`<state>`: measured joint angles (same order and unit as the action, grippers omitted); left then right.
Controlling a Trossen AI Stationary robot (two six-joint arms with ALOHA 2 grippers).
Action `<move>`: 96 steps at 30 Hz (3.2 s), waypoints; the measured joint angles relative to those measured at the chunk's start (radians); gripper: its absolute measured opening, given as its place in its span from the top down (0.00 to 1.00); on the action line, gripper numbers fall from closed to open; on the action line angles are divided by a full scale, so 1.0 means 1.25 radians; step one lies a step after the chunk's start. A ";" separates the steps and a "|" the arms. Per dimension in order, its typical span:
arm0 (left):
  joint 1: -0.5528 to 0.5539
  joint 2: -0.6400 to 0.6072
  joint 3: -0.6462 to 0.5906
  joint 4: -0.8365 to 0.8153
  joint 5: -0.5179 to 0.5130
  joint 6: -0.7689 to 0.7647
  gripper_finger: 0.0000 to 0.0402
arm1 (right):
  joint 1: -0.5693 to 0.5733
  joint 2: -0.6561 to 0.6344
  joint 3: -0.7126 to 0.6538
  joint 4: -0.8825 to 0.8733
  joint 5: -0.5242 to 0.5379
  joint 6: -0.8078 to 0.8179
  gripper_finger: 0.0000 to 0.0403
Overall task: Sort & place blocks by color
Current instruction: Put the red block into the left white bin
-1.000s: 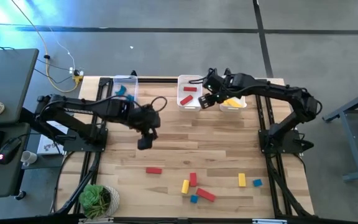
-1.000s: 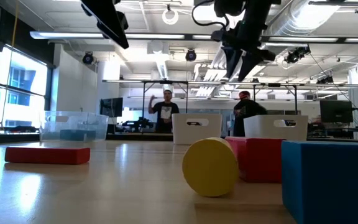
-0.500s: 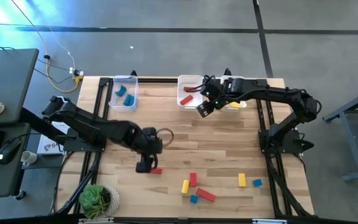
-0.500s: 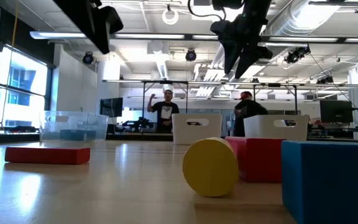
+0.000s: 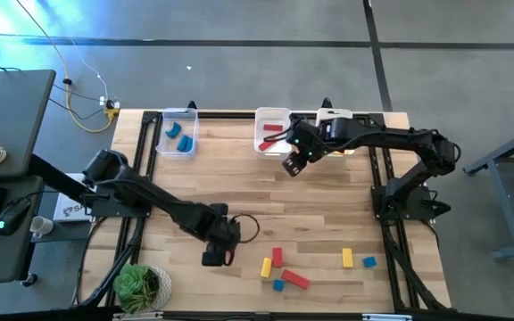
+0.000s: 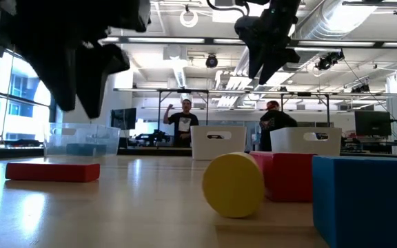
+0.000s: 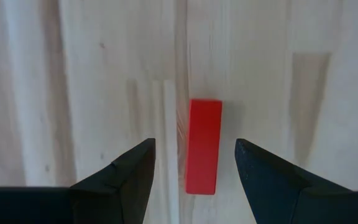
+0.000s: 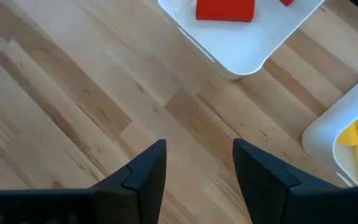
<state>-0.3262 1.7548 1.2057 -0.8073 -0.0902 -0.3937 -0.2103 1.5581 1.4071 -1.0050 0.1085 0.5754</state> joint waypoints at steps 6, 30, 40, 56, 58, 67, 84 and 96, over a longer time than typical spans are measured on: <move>-0.004 0.055 0.000 0.009 0.012 -0.019 0.48 | 0.014 0.000 0.000 0.000 0.005 0.000 0.57; -0.016 0.144 0.003 -0.005 0.027 -0.053 0.48 | 0.022 0.000 0.000 -0.006 0.031 -0.013 0.58; -0.034 0.144 0.002 -0.057 0.024 -0.050 0.49 | 0.022 0.000 0.000 -0.006 0.032 -0.016 0.58; -0.032 0.144 0.001 -0.048 0.033 -0.018 0.82 | 0.022 0.000 0.000 -0.006 0.036 -0.021 0.58; -0.032 0.144 0.001 -0.048 0.031 -0.018 0.82 | 0.022 0.000 0.000 -0.006 0.036 -0.021 0.58; -0.026 0.140 -0.001 -0.044 0.025 -0.017 0.82 | 0.022 0.000 0.000 -0.006 0.028 -0.029 0.58; 0.123 0.043 -0.002 -0.030 -0.034 0.096 0.82 | 0.022 0.000 -0.001 -0.005 -0.020 -0.028 0.58; 0.247 -0.019 -0.001 0.022 -0.045 0.231 0.82 | 0.022 0.000 -0.001 0.004 -0.054 -0.001 0.58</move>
<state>-0.0180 1.7317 1.2049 -0.7793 -0.1463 -0.1054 -0.1826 1.5581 1.4063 -0.9999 0.0412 0.5744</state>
